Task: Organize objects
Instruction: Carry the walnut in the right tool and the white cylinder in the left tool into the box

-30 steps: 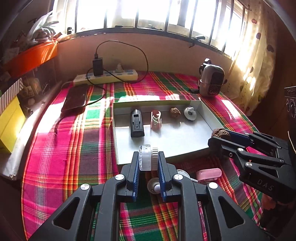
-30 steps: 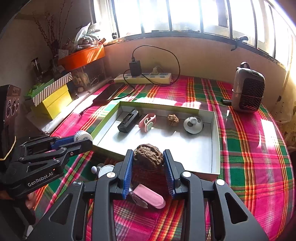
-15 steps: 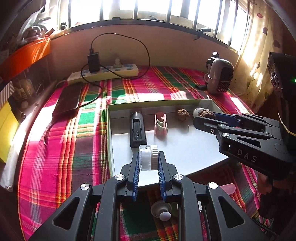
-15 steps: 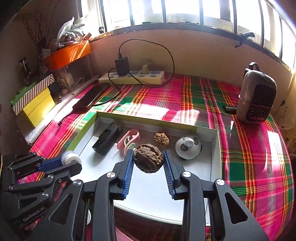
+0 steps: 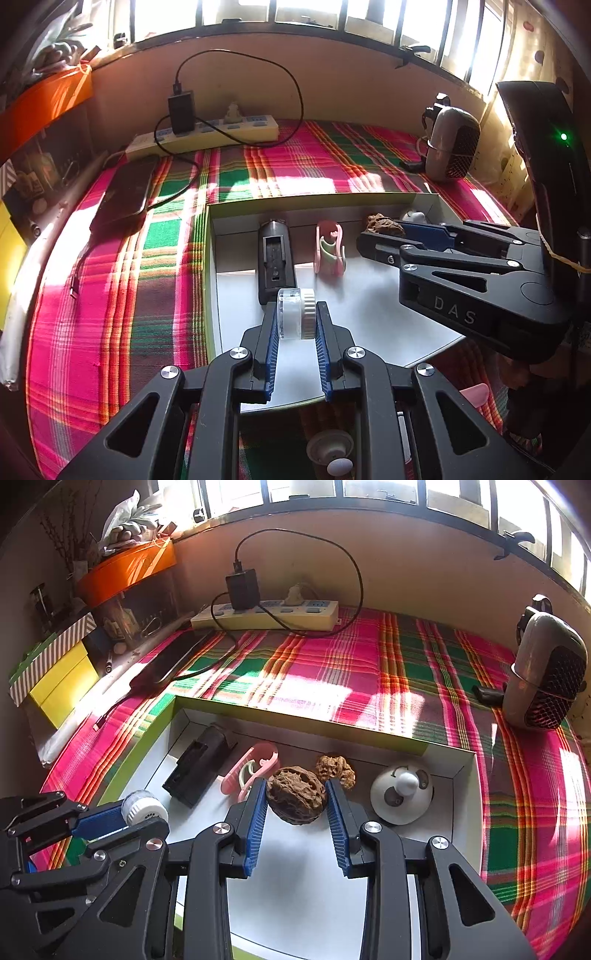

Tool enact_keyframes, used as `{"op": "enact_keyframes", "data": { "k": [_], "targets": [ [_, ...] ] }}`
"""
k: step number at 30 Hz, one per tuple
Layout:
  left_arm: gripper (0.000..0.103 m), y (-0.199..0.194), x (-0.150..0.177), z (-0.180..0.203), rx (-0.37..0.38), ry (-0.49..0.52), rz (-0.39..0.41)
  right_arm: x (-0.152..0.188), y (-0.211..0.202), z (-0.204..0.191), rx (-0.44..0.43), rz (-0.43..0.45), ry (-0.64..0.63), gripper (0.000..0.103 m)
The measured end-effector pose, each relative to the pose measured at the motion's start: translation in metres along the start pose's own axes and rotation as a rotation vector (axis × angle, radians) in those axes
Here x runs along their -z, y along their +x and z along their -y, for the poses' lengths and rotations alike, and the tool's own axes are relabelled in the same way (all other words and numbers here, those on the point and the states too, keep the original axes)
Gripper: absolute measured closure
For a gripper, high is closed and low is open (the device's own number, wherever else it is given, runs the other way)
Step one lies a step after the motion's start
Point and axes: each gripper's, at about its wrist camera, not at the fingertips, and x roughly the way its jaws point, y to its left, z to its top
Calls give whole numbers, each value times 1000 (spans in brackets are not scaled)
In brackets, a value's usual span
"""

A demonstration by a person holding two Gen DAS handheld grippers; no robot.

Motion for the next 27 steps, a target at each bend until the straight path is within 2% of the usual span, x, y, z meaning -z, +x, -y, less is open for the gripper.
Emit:
{"op": "enact_keyframes", "data": {
  "k": [5,27],
  "targets": [
    [86,5,1,-1,-5,-1,-14,-3,9,-2,12,-24,-5,69],
    [86,13,4,-1,-16,1,-24,-3,18,-9,19,-30,-13,69]
  ]
}}
